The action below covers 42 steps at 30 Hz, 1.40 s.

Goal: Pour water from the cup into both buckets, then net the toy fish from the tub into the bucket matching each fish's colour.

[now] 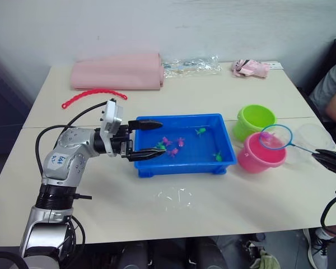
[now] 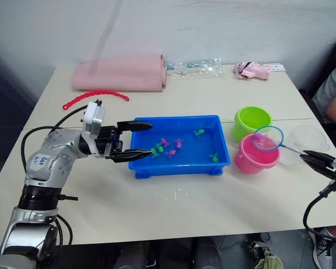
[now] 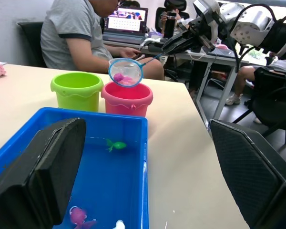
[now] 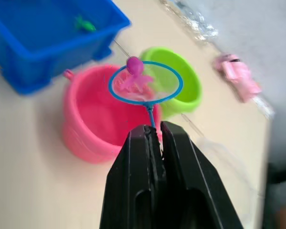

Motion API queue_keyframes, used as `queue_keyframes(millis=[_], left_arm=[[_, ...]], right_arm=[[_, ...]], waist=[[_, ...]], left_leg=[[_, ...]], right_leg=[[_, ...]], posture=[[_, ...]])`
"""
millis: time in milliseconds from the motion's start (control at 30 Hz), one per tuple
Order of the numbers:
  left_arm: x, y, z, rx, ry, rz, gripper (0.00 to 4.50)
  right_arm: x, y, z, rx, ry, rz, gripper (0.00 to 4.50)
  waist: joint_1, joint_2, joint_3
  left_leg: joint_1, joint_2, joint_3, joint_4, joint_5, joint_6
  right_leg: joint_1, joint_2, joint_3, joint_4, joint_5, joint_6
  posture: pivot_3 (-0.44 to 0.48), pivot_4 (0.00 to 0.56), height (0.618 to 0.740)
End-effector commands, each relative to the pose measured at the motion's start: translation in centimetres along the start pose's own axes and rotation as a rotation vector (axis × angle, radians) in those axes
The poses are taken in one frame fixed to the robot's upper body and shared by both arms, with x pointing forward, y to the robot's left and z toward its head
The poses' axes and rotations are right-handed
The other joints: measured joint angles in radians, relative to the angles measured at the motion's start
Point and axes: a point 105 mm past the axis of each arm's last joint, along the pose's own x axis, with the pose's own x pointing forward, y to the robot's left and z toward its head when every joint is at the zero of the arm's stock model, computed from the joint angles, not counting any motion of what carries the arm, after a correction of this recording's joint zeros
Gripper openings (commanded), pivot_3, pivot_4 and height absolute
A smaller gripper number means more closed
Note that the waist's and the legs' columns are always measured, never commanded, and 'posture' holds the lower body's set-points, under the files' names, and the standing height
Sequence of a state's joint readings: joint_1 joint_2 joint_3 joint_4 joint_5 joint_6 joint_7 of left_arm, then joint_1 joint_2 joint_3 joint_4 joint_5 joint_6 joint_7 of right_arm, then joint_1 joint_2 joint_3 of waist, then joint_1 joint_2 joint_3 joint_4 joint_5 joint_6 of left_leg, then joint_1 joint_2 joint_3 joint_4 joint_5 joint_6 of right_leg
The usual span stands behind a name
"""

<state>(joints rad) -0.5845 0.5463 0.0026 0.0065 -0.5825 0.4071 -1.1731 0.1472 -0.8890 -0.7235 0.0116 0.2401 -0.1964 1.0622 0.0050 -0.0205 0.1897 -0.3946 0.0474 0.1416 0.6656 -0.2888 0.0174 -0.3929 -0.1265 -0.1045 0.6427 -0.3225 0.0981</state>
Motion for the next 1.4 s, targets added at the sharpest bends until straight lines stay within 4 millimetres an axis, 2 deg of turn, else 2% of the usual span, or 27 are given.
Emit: queue_keyframes(millis=[33, 200, 333, 533, 633, 733, 800, 867, 933, 1067, 1167, 1267, 1400], left_arm=[[0.5, -0.1, 1.1, 0.044, -0.012, -0.028, 4.48], [0.6, -0.1, 1.1, 0.044, -0.015, -0.028, 4.48], [0.5, -0.1, 1.2, 0.044, -0.018, -0.024, 4.48], [0.5, -0.1, 1.1, 0.045, -0.022, -0.019, 4.48], [0.5, -0.1, 1.0, 0.045, -0.023, -0.017, 4.48], [0.2, -0.1, 0.9, 0.042, -0.021, -0.008, 4.48], [-0.4, 0.0, 0.6, 0.035, -0.014, 0.01, 4.48], [-1.1, 0.1, 0.4, 0.024, -0.008, 0.034, 4.48], [-2.1, 0.2, 0.2, 0.015, 0.002, 0.066, 4.48], [-4.5, 0.6, -0.4, 0.017, 0.038, 0.15, 4.48], [-6.2, 0.6, -0.9, 0.03, 0.084, 0.208, 4.48], [-7.4, 0.4, -1.4, 0.037, 0.13, 0.25, 4.48], [-7.9, -0.2, -1.5, 0.037, 0.145, 0.266, 4.48]], right_arm=[[-0.3, -0.9, 0.3, -0.217, 0.015, -0.041, 0.0], [-0.3, -0.8, 0.3, -0.377, 0.007, -0.026, 0.0], [-0.5, 0.1, -0.2, -0.463, 0.011, 0.021, 0.0], [-0.6, 1.0, -0.4, -0.722, 0.01, 0.079, 0.0], [-0.8, 0.6, -0.5, -0.736, -0.002, 0.039, 0.0], [-0.6, 0.1, 0.3, -0.626, -0.058, -0.03, 0.0], [-0.1, -0.9, 1.5, -0.384, -0.137, -0.124, 0.0], [0.6, -1.5, 2.8, -0.144, -0.218, -0.148, 0.0], [1.5, -1.6, 4.5, 0.006, -0.28, -0.101, 0.0], [4.3, -0.2, 7.3, 0.218, -0.292, 0.088, 0.0], [6.6, 1.3, 9.1, 0.255, -0.266, 0.212, 0.0], [8.7, 2.8, 9.6, 0.256, -0.191, 0.298, 0.0], [10.8, 4.3, 9.7, 0.27, -0.112, 0.38, 0.0]], waist=[[-0.005, 0.0, 0.0], [-0.008, 0.0, 0.0], [-0.008, 0.0, 0.0], [-0.009, 0.0, 0.0], [-0.008, 0.0, 0.0], [-0.009, 0.0, 0.0], [-0.01, 0.0, 0.0], [-0.018, 0.0, 0.0], [-0.024, 0.0, 0.0], [-0.032, 0.0, 0.0], [-0.031, 0.0, 0.0], [-0.031, 0.0, 0.0], [-0.023, 0.0, 0.0]], left_leg=[[0.001, 0.0, 0.0, -0.001, 0.0, 0.0], [0.003, 0.0, 0.002, -0.001, 0.0, 0.0], [0.004, 0.001, 0.003, -0.001, 0.0, 0.0], [0.004, 0.0, 0.003, -0.001, 0.0, 0.0], [0.004, 0.0, 0.003, -0.001, 0.0, 0.0], [0.004, 0.0, 0.003, -0.001, 0.0, -0.001], [0.004, 0.001, 0.003, -0.001, 0.0, -0.001], [0.005, 0.002, 0.002, -0.001, 0.0, 0.0], [0.005, 0.002, 0.002, -0.001, 0.0, 0.0], [0.005, 0.003, 0.001, -0.001, 0.0, 0.0], [0.004, 0.002, 0.001, -0.002, -0.001, 0.001], [0.003, 0.003, 0.001, -0.002, -0.002, 0.001], [0.0, 0.002, 0.001, -0.002, -0.003, 0.002]], right_leg=[[0.0, 0.0, 0.0, 0.0, 0.0, 0.0], [0.001, 0.0, 0.002, 0.0, 0.0, 0.0], [0.001, 0.0, 0.003, 0.0, 0.0, 0.0], [0.001, -0.001, 0.003, 0.0, 0.0, 0.0], [0.001, -0.001, 0.003, 0.0, 0.0, 0.0], [0.001, -0.001, 0.003, 0.0, 0.0, 0.0], [0.002, -0.001, 0.003, 0.0, 0.0, 0.0], [0.002, -0.001, 0.004, 0.0, 0.0, 0.0], [0.002, -0.002, 0.004, 0.001, 0.0, 0.0], [0.002, -0.005, 0.003, 0.001, 0.0, -0.001], [0.001, -0.005, 0.002, 0.001, 0.0, -0.001], [0.001, -0.006, 0.002, -0.001, 0.0, -0.001], [0.0, -0.006, 0.0, -0.003, 0.0, -0.001]], posture=[[0.0, 0.15, 0.74], [0.0, 0.15, 0.74], [0.0, 0.15, 0.74], [0.0, 0.15, 0.74], [0.0, 0.15, 0.74], [0.0, 0.15, 0.74], [0.0, 0.15, 0.74], [0.0, 0.15, 0.74], [0.0, 0.15, 0.74], [0.0, 0.15, 0.74], [0.0, 0.15, 0.74], [0.0, 0.15, 0.74], [0.0, 0.15, 0.74]])
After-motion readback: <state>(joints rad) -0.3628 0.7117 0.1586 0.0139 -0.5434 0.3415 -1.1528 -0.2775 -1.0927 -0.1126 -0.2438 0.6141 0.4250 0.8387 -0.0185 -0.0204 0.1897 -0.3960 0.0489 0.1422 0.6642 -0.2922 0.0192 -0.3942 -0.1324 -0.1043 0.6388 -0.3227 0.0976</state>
